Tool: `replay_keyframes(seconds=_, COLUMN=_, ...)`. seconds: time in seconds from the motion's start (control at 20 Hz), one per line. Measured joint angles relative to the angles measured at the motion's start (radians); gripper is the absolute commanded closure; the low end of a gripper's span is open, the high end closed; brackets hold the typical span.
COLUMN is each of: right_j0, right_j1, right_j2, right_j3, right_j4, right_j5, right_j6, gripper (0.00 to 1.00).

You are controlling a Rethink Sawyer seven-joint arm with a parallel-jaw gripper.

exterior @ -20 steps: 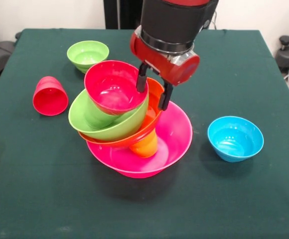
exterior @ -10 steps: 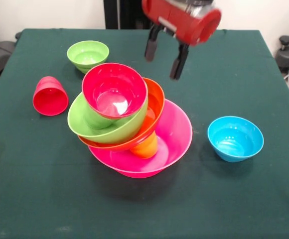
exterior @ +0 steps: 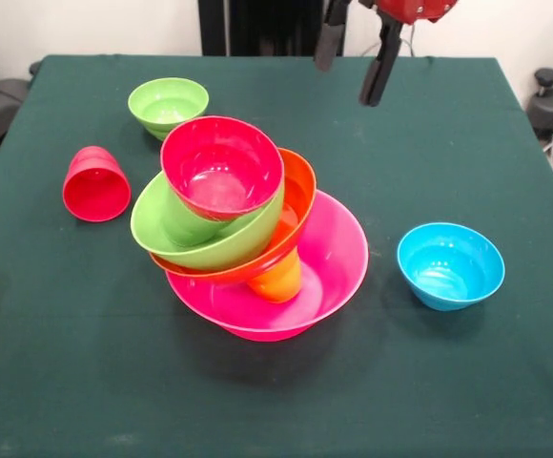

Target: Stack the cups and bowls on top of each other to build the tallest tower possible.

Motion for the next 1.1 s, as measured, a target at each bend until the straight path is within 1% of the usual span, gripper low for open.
replay_keyframes(seconds=0.25, right_j0=0.025, right_j1=0.008, right_j2=-0.039, right_j3=0.006, right_j4=0.037, right_j5=0.0, right_j6=0.087, gripper=0.0)
replay_keyframes(seconds=0.6, right_j0=0.039, right_j1=0.028, right_j2=-0.086, right_j3=0.015, right_j4=0.074, right_j5=0.0, right_j6=0.161, gripper=0.0)
replay_keyframes(seconds=0.75, right_j0=0.04, right_j1=0.042, right_j2=-0.112, right_j3=0.02, right_j4=0.093, right_j5=0.0, right_j6=0.185, gripper=0.0)
replay_keyframes(seconds=1.1, right_j0=0.041, right_j1=0.067, right_j2=-0.131, right_j3=0.026, right_j4=0.122, right_j5=0.0, right_j6=0.196, gripper=0.0)
